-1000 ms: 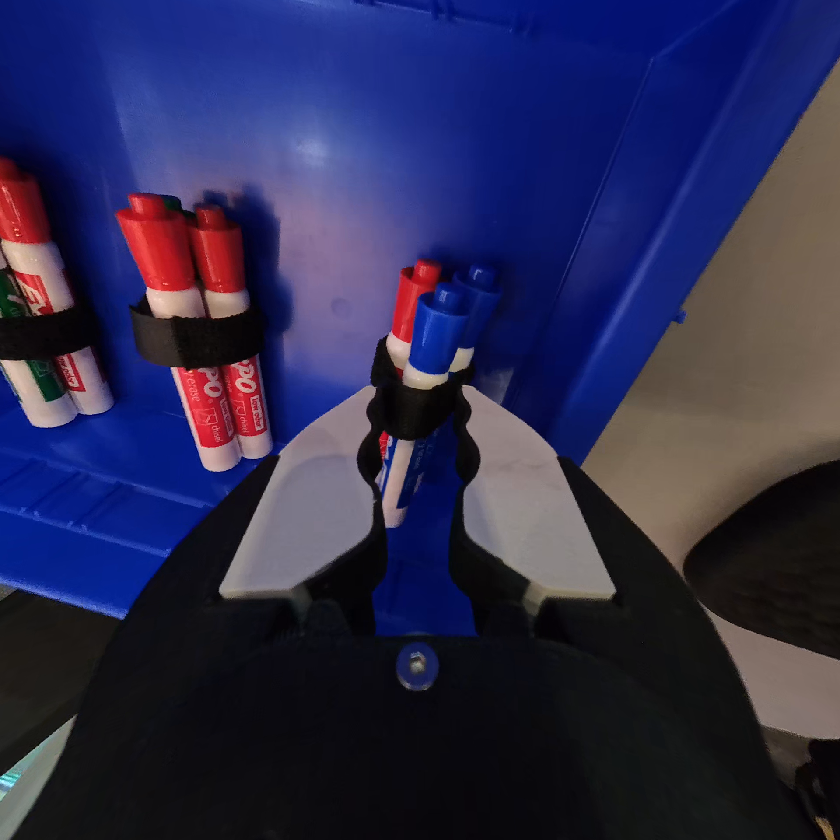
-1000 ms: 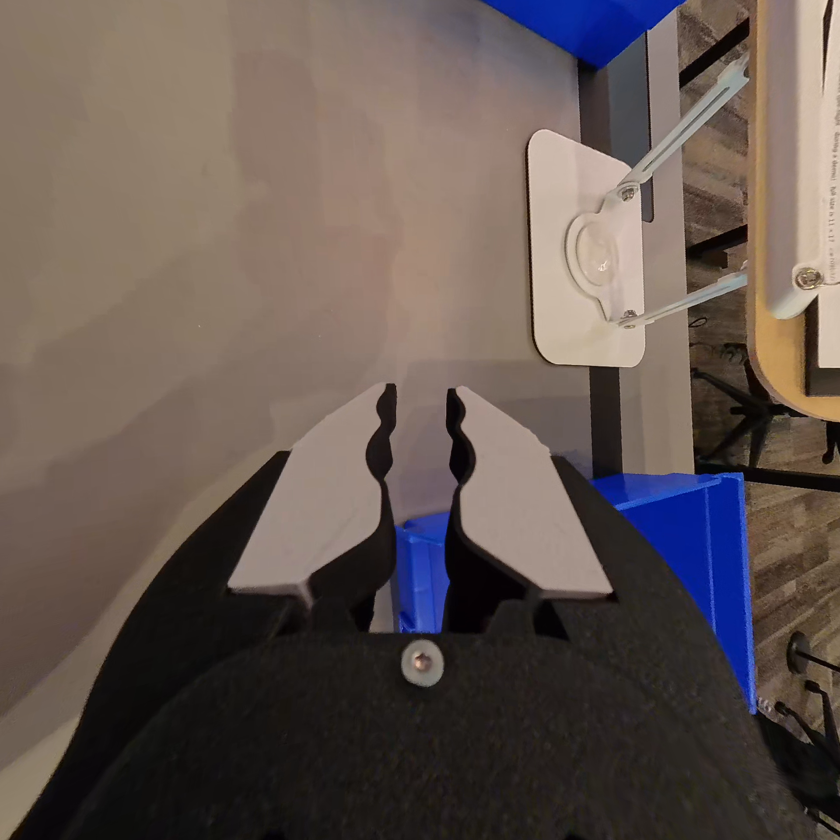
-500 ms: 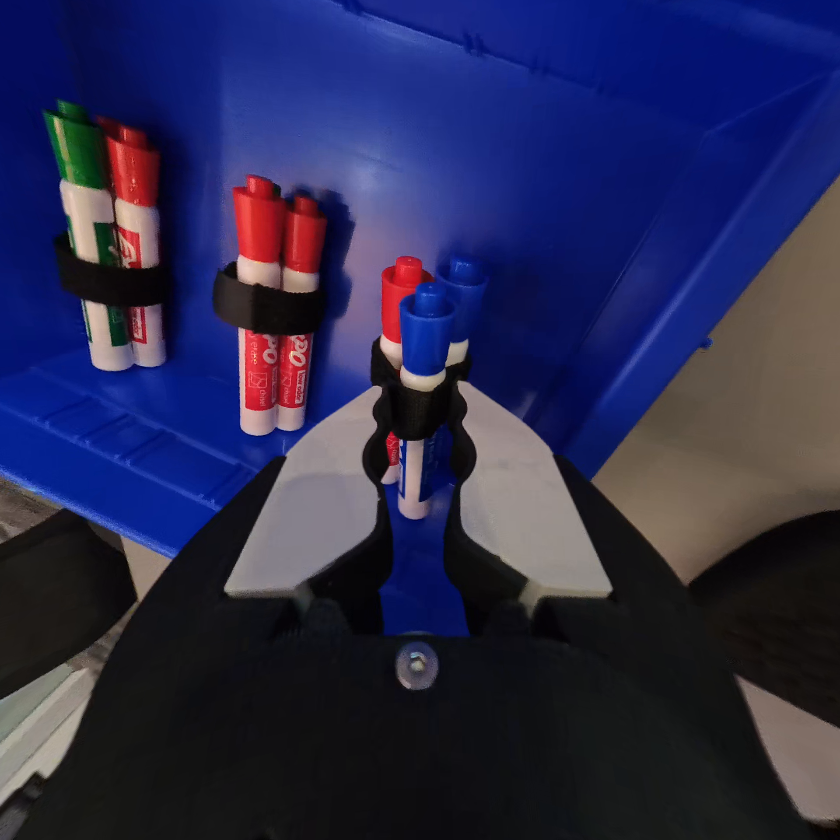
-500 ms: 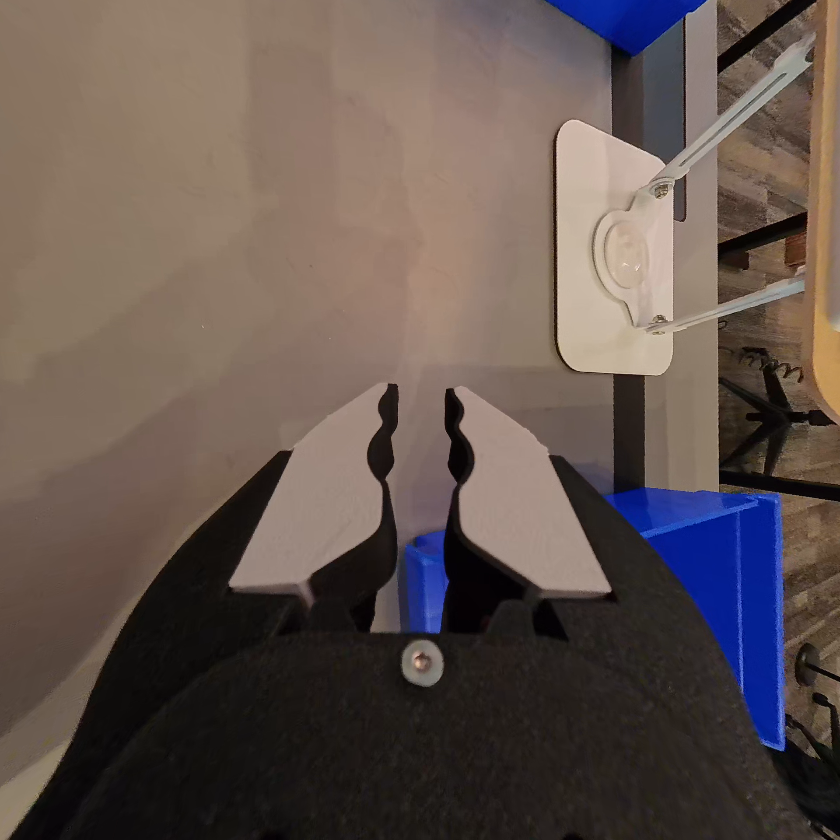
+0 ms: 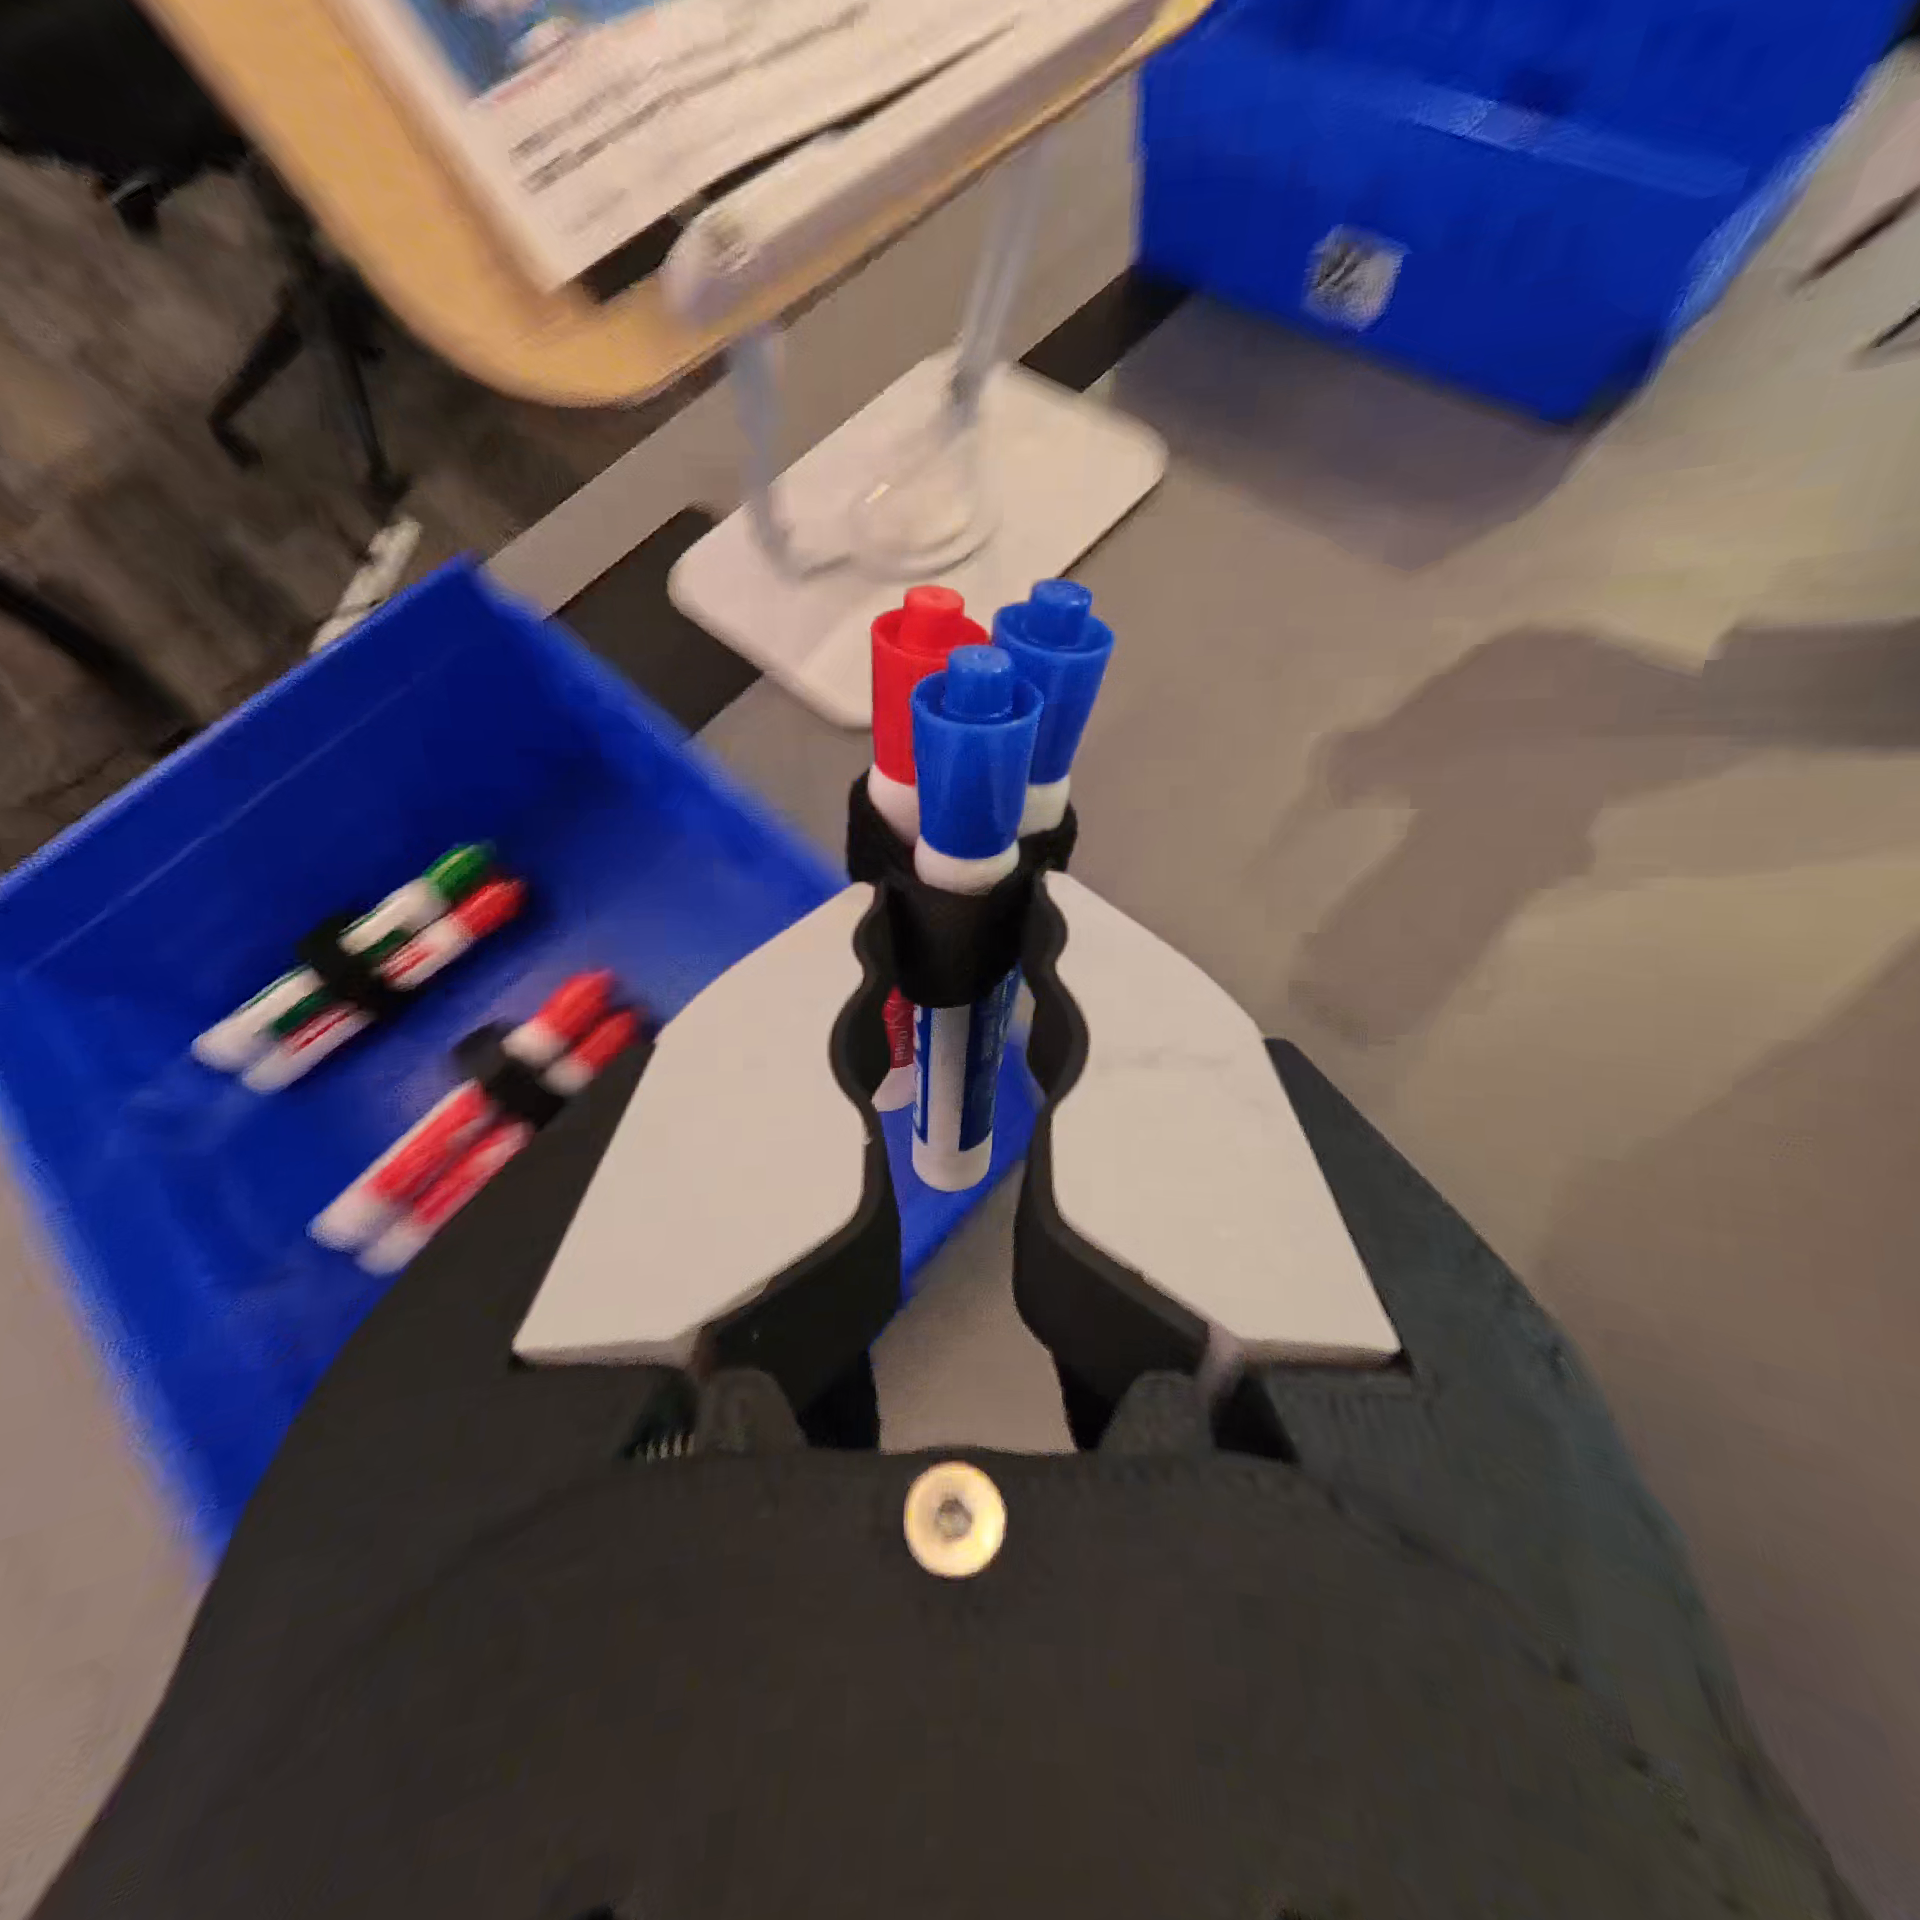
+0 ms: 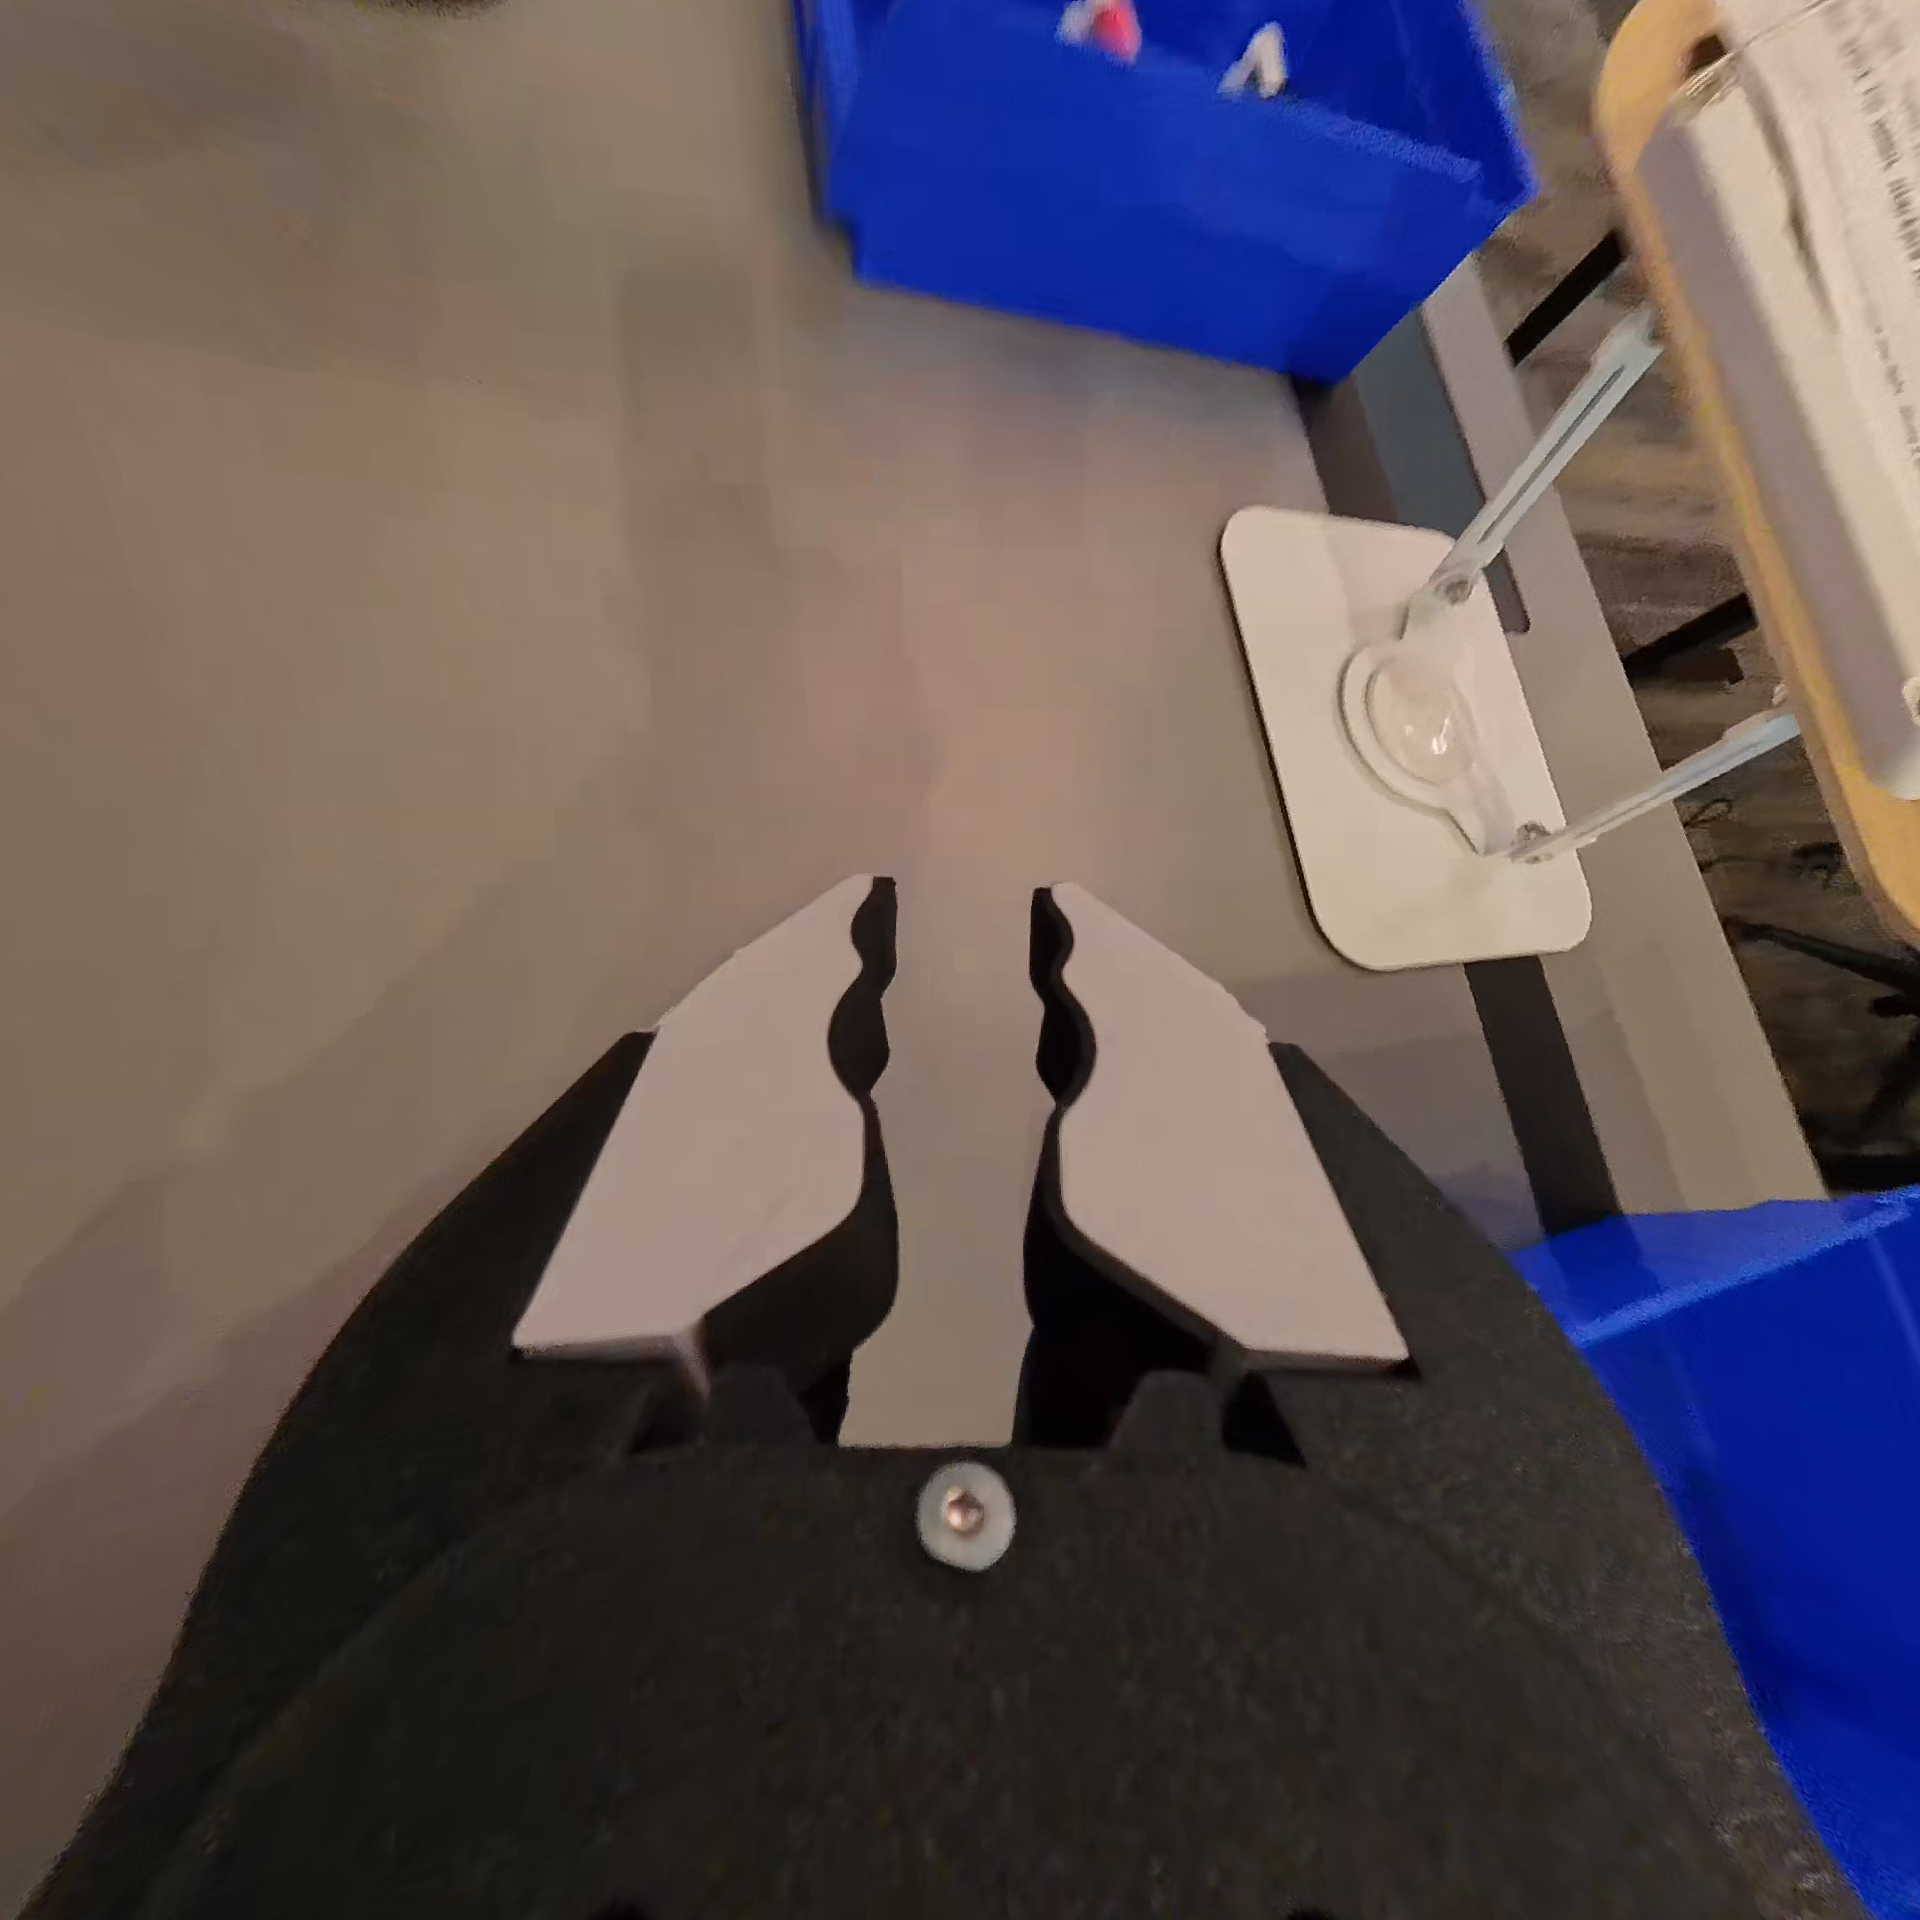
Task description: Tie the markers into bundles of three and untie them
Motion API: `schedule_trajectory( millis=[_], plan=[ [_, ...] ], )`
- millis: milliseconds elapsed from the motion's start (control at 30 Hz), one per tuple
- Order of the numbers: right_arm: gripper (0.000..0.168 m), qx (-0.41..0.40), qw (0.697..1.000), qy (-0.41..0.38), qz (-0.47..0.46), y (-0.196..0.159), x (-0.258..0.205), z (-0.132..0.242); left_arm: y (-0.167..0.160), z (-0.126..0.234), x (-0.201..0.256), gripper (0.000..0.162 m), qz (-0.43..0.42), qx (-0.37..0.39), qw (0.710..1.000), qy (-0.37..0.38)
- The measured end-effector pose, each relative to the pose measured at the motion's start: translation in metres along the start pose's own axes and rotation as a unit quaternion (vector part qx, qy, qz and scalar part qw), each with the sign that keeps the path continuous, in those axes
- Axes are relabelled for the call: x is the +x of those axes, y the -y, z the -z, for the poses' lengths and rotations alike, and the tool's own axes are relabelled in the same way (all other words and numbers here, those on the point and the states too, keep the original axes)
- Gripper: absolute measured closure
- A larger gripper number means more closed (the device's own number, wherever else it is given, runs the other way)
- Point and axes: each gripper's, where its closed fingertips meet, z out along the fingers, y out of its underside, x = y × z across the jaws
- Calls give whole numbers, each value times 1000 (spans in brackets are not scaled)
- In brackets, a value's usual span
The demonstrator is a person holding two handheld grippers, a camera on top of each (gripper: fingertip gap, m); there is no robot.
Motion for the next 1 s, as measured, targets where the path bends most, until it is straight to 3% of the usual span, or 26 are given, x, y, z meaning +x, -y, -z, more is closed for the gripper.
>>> schedule_trajectory(
  millis=[133,233,300,400,700,1000],
  plan=[
    [137,78,995,20,-51,27,-13,-7,30,-32,97,139,9,97,992,-80],
    [134,125,986,53,-97,36,-24,-14,35,-71,169,139,-30,126,981,-147],
    [136,154,977,88,-118,35,-32,-17,37,-88,216,139,-43,149,960,-233],
    [137,163,970,136,-121,21,-48,-20,30,-110,251,139,-67,149,943,-289],
    [146,168,959,189,-130,-7,-70,-28,10,-132,269,138,-46,153,916,-368],
    [148,165,959,159,-166,-13,-79,-36,1,-136,268,124,-36,131,916,-376]
  ],
)
